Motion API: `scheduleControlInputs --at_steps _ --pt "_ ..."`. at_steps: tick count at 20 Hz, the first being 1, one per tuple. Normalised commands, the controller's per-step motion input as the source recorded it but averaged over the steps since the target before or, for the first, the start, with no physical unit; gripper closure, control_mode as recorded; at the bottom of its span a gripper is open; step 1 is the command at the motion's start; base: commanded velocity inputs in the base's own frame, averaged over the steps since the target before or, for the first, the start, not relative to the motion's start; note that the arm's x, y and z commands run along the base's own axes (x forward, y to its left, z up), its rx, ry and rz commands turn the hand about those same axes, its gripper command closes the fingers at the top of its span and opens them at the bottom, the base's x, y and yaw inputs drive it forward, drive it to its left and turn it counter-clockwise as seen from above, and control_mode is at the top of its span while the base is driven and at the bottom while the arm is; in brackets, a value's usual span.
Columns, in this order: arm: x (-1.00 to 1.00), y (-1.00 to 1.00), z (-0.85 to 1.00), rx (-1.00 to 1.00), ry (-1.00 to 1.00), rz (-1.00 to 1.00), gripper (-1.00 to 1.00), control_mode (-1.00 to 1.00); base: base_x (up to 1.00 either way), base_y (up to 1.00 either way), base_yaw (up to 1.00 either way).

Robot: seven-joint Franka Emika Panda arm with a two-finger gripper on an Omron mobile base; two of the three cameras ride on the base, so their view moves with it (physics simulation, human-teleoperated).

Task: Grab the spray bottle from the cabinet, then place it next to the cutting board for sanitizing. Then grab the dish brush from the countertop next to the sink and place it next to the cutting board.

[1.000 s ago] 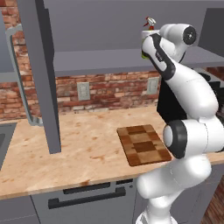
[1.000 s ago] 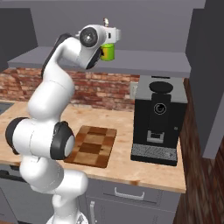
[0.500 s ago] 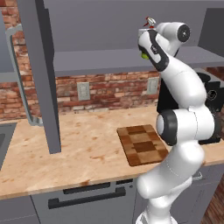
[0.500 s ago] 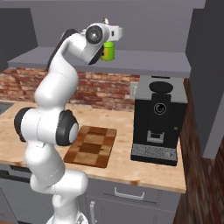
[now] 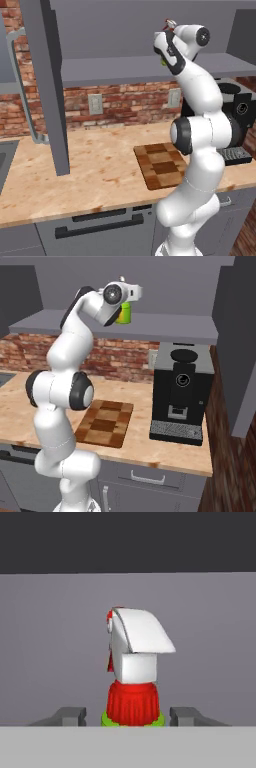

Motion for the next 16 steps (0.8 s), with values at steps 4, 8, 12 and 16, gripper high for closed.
scheduleControlInputs --at_steps 4,8,12,16 --pt "0.28 0.00 -0.07 0.00 0.00 0.00 1.00 -1.00 0.00 0.00 0.00" --pt "-0.03 -0.01 -0.02 0.00 0.00 0.00 1.00 -1.00 0.00 0.00 0.00" --pt "-0.83 0.00 0.00 0.16 0.02 0.00 1.00 -1.00 0.00 0.00 0.00" --pt "-1.00 0.00 0.00 0.21 0.01 0.00 1.00 -1.00 0.00 0.00 0.00"
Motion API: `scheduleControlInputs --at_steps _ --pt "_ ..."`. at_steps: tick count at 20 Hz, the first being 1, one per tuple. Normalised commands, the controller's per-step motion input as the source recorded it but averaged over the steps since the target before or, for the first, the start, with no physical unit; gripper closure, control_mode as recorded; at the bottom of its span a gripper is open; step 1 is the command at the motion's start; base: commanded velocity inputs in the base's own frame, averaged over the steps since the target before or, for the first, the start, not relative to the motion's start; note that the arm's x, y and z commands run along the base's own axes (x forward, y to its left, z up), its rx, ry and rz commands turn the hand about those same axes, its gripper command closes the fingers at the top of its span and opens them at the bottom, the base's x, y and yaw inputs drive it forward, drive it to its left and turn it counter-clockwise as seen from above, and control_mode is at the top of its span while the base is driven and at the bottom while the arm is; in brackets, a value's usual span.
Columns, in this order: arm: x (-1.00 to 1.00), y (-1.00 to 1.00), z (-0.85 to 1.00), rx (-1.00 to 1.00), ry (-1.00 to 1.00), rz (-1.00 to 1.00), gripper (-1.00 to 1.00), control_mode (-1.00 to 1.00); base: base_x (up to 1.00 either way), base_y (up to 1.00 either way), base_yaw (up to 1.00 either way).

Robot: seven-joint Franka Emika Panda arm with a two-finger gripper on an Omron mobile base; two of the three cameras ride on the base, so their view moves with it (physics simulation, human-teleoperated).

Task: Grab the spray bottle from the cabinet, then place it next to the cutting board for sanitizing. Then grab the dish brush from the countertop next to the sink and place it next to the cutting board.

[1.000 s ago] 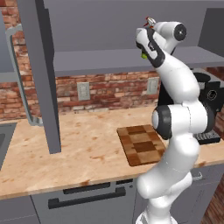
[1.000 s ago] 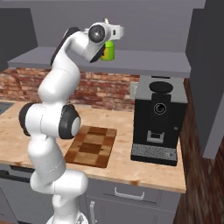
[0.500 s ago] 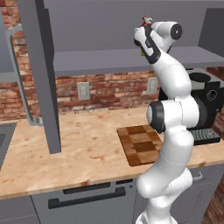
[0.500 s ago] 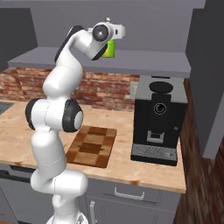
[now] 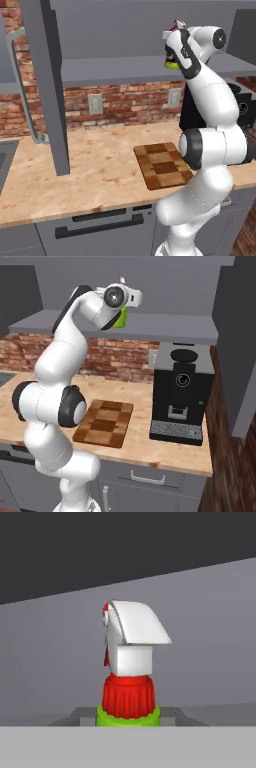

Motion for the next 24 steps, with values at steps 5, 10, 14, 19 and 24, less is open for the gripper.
scheduleControlInputs --at_steps 5,10,14,19,24 --pt "-1.00 0.00 -0.04 0.22 0.00 0.00 1.00 -1.00 0.00 0.00 0.00" --pt "-1.00 0.00 -0.08 0.23 0.00 -0.01 1.00 -1.00 0.00 0.00 0.00" --pt "-1.00 0.06 -0.15 0.13 0.01 0.00 1.00 -1.00 0.00 0.00 0.00" --pt "-1.00 0.43 -0.42 0.00 0.09 0.08 1.00 -1.00 0.00 0.00 0.00" --pt "-1.00 1.00 -0.79 -0.14 0.03 0.29 1.00 -1.00 0.00 0.00 0.00"
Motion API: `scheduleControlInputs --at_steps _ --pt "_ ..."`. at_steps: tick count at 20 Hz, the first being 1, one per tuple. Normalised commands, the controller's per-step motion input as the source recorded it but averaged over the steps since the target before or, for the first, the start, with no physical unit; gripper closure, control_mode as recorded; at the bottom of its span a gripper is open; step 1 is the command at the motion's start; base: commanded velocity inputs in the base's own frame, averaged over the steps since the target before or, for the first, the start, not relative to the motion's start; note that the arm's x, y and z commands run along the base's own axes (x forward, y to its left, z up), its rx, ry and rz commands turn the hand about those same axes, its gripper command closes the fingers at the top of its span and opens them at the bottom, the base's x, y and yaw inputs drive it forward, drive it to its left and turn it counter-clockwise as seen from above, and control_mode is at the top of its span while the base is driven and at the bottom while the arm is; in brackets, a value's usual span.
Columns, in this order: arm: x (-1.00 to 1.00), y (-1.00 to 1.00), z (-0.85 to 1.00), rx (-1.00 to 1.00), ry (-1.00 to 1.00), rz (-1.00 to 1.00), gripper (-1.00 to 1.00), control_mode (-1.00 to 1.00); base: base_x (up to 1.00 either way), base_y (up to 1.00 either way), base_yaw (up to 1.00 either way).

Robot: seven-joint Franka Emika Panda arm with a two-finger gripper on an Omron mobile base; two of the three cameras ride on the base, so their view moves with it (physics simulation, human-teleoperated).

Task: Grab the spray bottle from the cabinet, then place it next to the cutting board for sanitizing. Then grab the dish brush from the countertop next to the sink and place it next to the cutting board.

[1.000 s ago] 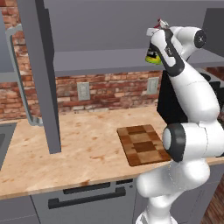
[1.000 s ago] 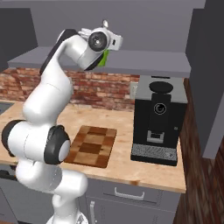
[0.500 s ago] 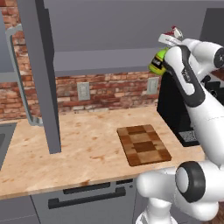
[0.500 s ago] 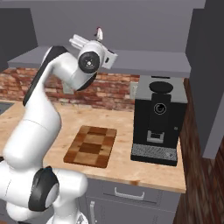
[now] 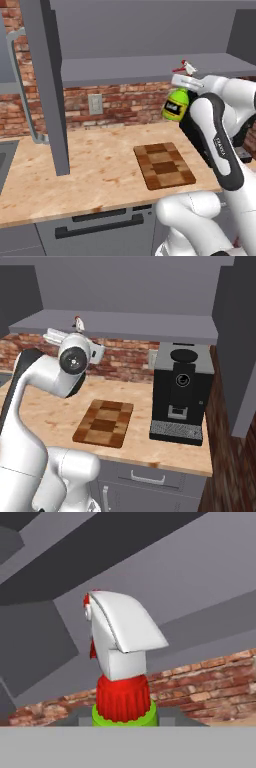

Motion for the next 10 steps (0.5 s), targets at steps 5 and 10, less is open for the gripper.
scheduleControlInputs --at_steps 5,10 --pt "-0.93 1.00 -0.98 -0.19 0.01 0.49 1.00 -1.00 0.00 0.00 0.00" --pt "-0.13 0.93 -0.93 -0.11 0.00 0.58 1.00 -1.00 0.00 0.00 0.00"
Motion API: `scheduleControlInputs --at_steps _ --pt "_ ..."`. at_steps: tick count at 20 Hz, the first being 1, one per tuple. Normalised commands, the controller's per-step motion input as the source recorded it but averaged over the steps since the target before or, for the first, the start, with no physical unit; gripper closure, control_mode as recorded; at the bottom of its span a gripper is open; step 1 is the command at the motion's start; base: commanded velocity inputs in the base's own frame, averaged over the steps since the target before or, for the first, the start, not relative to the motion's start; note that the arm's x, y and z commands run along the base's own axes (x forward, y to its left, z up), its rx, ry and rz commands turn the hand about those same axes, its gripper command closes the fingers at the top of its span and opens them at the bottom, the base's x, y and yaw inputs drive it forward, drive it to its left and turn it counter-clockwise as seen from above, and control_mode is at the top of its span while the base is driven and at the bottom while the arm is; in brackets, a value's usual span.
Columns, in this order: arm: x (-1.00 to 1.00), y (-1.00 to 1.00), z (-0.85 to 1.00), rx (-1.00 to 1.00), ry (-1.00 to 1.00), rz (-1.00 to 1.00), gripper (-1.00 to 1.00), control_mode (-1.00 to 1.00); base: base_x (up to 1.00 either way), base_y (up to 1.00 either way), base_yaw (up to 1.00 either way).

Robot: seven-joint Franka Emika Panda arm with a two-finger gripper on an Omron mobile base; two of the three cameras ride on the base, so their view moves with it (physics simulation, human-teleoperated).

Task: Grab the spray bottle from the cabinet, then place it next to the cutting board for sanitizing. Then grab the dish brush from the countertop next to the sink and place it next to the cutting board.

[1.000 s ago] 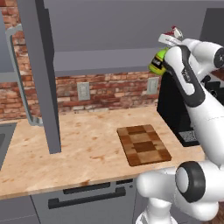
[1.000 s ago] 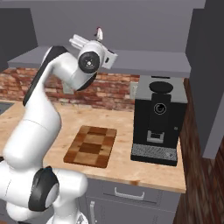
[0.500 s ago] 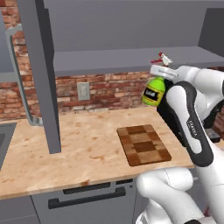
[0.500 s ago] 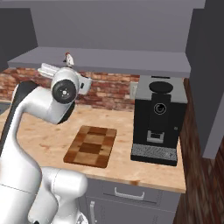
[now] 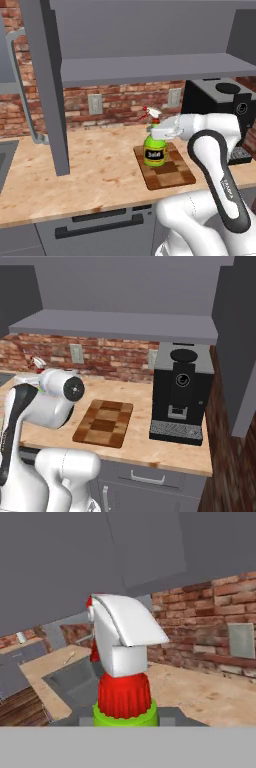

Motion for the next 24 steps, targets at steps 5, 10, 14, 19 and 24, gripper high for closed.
scheduleControlInputs --at_steps 5,10,14,19,24 --pt "0.29 0.55 -0.75 -0.02 -0.07 0.59 1.00 -1.00 0.00 0.00 0.00" --pt "0.47 0.00 -0.57 0.00 -0.21 0.54 1.00 -1.00 0.00 0.00 0.00" --pt "0.55 0.00 -0.48 0.00 -0.28 0.42 1.00 -1.00 0.00 0.00 0.00" --pt "0.59 0.00 -0.16 0.00 -0.09 0.22 1.00 -1.00 0.00 0.00 0.00" --pt "0.50 0.00 -0.19 0.01 0.00 0.10 1.00 -1.00 0.00 0.00 0.00"
